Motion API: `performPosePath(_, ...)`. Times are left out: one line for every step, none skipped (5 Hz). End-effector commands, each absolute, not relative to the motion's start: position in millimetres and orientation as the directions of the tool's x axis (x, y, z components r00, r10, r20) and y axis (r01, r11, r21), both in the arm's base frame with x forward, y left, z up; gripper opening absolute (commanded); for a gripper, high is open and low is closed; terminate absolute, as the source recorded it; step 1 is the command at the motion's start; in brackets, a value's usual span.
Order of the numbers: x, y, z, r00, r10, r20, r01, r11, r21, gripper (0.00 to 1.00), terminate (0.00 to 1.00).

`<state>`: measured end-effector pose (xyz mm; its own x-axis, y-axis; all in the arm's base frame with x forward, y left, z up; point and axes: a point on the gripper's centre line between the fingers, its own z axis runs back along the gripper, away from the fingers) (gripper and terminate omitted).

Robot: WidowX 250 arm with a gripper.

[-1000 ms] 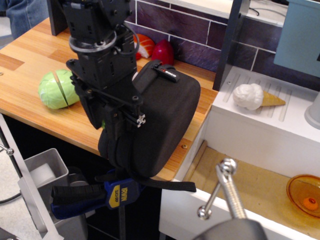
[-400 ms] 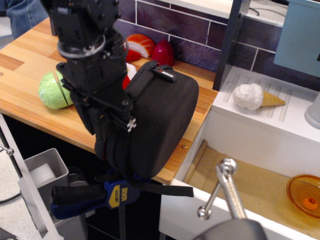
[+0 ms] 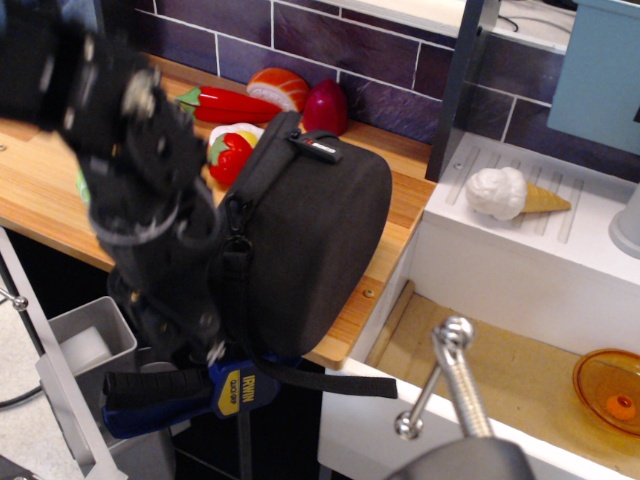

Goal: Zip zipper bag

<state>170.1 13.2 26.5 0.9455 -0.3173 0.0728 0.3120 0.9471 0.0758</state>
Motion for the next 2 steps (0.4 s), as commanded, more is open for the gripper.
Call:
performPosePath(167.3,32.1,-7.2,0.954,-0.269,0.134,0.250,0.958,0.139,0.00,0.00)
performPosePath(169.3,30.0,-7.7,0.950,-0.283,0.133,0.262,0.953,0.153,0.00,1.00)
